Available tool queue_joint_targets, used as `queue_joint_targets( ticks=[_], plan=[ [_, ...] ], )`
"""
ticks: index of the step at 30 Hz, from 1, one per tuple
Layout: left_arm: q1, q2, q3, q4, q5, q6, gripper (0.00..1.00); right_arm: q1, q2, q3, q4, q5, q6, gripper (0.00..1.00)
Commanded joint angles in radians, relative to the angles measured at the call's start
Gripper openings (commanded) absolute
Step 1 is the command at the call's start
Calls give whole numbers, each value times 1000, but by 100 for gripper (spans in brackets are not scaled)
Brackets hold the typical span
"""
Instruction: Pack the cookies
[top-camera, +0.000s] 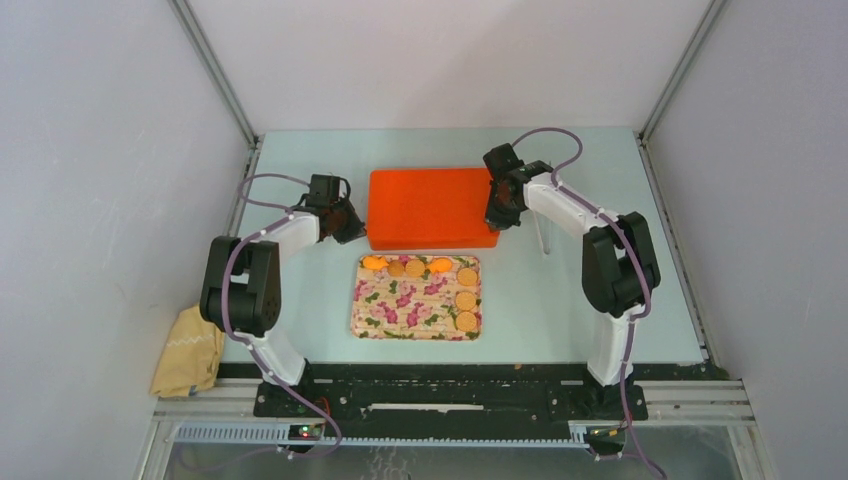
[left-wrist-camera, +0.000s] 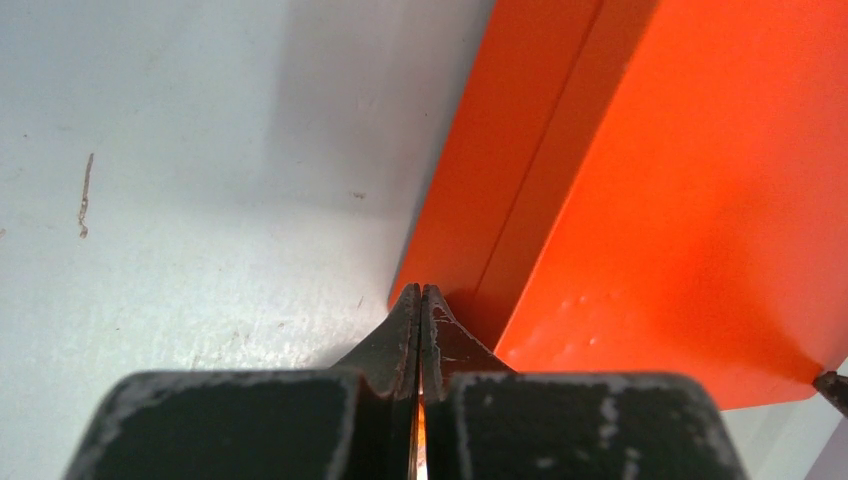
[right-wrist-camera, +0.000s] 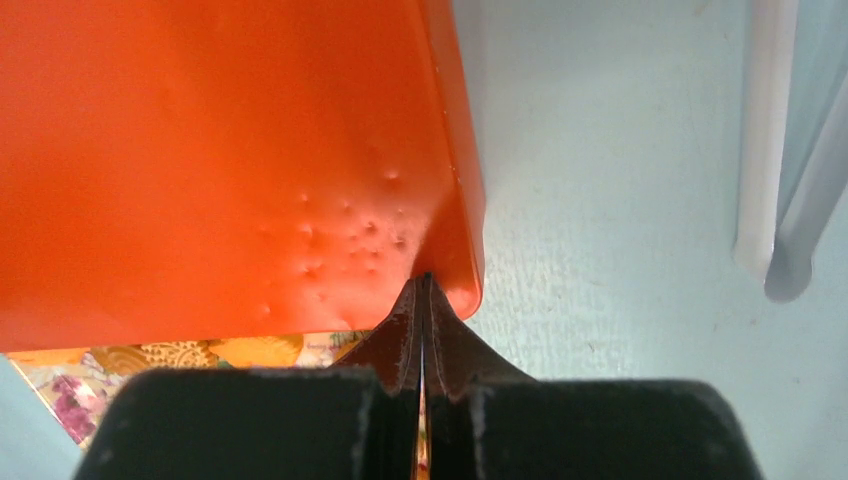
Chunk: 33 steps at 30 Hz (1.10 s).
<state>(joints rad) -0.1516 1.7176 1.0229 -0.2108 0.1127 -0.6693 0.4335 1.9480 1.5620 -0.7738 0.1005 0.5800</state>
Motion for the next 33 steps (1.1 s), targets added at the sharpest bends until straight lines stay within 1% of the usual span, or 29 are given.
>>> queue_joint_targets(
  ticks=[1,7,12,14,19,21,22,25,29,33],
  plan=[
    [-12,-93,23,-1,4,26,0,-13,18,-29,-4,-21,4,0],
    [-16,-252,27,-70,-58,45,0,-15,15,20,-17,-24,-5,0],
    [-51,-346,35,-80,-39,50,0,-16,25,121,-47,-23,-25,0],
    [-68,-328,47,-76,-6,47,0,-17,33,179,-62,-15,-35,0],
    [-111,-202,21,-10,45,18,0,-29,97,392,-122,18,-66,0],
    [-117,-139,4,26,64,2,0,-37,148,495,-160,34,-76,0],
    [-120,-107,0,36,69,-1,0,-44,180,575,-187,30,-80,0],
    [-127,-34,-3,55,67,1,0,-60,268,700,-244,27,-86,0],
    [-129,20,1,70,72,4,0,-88,343,733,-231,-6,-77,0],
    [-132,40,3,74,74,5,0,-120,443,767,-220,-81,-66,0]
  ],
)
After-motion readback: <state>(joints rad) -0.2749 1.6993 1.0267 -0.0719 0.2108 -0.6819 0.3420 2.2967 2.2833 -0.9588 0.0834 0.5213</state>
